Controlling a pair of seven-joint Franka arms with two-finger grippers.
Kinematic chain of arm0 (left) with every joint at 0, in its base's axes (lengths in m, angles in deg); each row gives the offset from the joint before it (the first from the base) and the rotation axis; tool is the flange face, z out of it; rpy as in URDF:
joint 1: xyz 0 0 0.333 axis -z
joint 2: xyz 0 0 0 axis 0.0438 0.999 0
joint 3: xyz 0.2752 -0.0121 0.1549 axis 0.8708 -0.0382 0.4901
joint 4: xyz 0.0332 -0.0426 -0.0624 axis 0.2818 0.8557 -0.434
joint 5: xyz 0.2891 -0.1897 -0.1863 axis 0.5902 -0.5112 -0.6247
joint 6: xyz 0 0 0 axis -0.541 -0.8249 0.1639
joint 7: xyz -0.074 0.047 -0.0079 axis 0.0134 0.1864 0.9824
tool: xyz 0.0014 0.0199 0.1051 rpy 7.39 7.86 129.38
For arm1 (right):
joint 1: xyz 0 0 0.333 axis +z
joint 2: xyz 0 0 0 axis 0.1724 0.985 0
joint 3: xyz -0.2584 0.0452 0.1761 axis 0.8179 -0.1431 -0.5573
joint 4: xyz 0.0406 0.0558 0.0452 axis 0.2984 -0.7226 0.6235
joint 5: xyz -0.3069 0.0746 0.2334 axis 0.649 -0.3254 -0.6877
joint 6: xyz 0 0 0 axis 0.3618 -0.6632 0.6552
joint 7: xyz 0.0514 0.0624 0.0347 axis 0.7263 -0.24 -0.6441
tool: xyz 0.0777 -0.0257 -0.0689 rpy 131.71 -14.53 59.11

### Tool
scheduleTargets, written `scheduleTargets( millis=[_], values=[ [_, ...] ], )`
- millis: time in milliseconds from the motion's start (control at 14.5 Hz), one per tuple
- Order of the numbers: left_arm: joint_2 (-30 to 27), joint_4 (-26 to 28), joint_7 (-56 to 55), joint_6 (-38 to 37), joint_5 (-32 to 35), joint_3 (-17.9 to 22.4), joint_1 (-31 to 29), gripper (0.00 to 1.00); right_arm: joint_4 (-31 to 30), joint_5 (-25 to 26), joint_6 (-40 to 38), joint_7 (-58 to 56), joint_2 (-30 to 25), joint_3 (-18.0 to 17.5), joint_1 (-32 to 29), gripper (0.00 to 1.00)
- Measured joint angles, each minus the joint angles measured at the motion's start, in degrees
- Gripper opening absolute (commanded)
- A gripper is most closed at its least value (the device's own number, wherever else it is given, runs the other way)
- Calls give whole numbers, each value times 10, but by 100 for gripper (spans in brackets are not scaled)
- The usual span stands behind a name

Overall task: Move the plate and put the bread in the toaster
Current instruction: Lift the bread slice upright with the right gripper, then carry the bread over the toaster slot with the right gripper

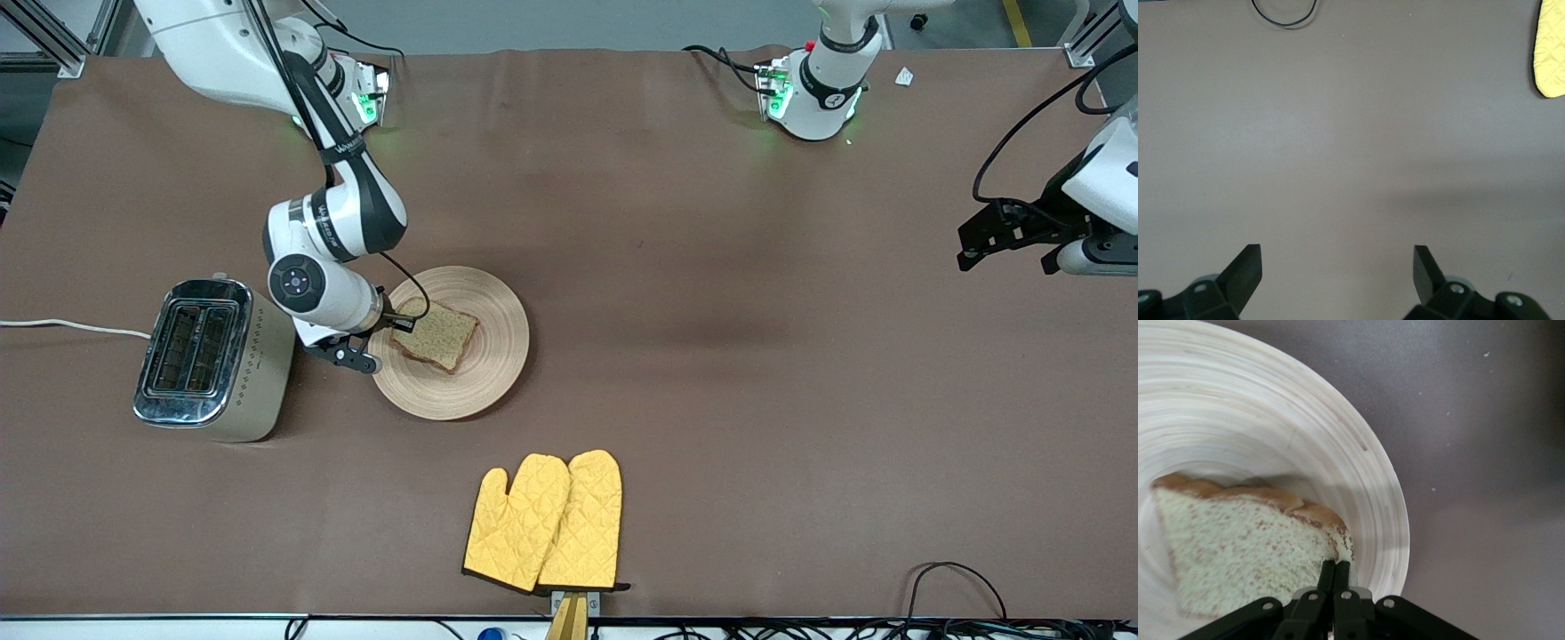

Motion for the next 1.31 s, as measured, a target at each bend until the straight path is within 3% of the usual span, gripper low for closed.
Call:
scheduleTargets(
  millis=[275, 482, 895, 1308],
  values=[
    [1, 1, 4, 0, 0, 1, -18, 100, 130, 17, -172, 0, -9, 4, -4, 0],
    [1, 1, 4, 0, 0, 0, -16, 100, 205, 85, -244, -2, -13, 2, -1, 0],
    [1, 1, 4, 0, 0, -3, -13, 100, 267, 234, -368, -2, -12, -3, 44, 0],
    [1, 1, 4, 0, 0, -3, -15, 100, 279, 390, -419, -90, -4, -3, 46, 0]
  ],
)
